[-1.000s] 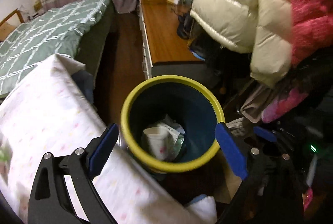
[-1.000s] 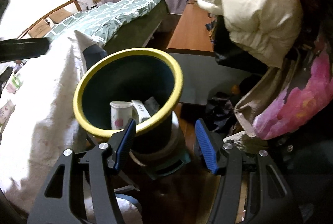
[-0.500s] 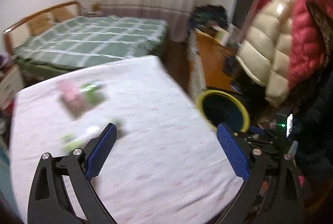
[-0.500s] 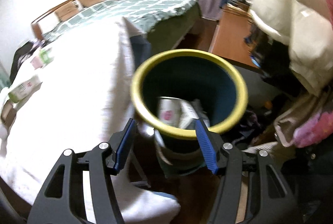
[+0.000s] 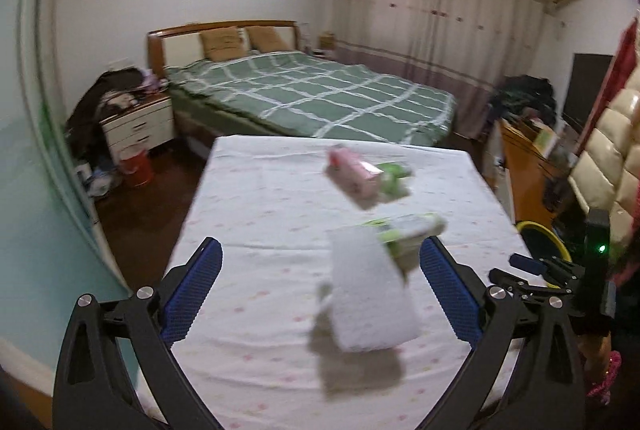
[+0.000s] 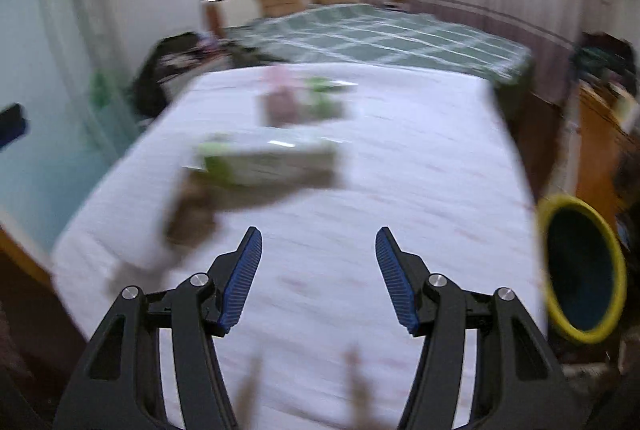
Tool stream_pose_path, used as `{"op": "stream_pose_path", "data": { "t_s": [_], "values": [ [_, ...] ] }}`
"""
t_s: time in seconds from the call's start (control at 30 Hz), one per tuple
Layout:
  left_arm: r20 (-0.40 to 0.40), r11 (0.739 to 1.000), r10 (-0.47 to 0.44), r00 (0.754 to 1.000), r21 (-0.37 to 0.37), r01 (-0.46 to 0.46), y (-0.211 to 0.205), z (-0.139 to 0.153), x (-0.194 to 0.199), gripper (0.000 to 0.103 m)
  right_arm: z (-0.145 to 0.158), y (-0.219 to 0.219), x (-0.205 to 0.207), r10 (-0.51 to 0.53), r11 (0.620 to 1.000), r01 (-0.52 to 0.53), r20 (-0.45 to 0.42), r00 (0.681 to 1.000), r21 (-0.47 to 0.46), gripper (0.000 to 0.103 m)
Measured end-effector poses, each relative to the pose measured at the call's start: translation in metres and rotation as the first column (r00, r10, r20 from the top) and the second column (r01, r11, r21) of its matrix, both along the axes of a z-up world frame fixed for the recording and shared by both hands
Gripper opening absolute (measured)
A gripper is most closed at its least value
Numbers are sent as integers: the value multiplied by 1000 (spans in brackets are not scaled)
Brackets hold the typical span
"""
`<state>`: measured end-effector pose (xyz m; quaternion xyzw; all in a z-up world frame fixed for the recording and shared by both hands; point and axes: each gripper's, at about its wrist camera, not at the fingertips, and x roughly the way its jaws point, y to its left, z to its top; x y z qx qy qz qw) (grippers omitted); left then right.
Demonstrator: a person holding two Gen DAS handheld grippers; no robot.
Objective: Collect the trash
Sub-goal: 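Grasp the white foam net sleeve with the right tool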
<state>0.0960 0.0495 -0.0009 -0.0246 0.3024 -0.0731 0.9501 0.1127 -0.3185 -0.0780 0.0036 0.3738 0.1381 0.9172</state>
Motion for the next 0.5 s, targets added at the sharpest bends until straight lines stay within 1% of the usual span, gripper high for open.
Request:
{"op": "stream_pose_path", "data": {
  "t_s": [0.13,0.2,0.23,0.43,0.5],
  "values": [
    [-11,999,39,999,-16,-40,23,-10,-5,98,11,58,13,93,996,-94,13,996,4,56],
    [-19,998,51,999,-21,-51,33,-16,-6,98,9,80,23,123,992,-123,-10,992,25,57],
    [-22,998,56,998,-21,-56,38,-18,-6,98,7,83,25,127,991,-126,-22,992,31,57],
    [-34,997,62,997,-33,-63,40,-26,-2,98,-13,101,41,136,989,-129,-118,984,65,56],
    [-39,998,57,998,-38,-58,39,-28,0,98,-17,105,43,148,987,-138,-140,979,78,46]
  ]
}}
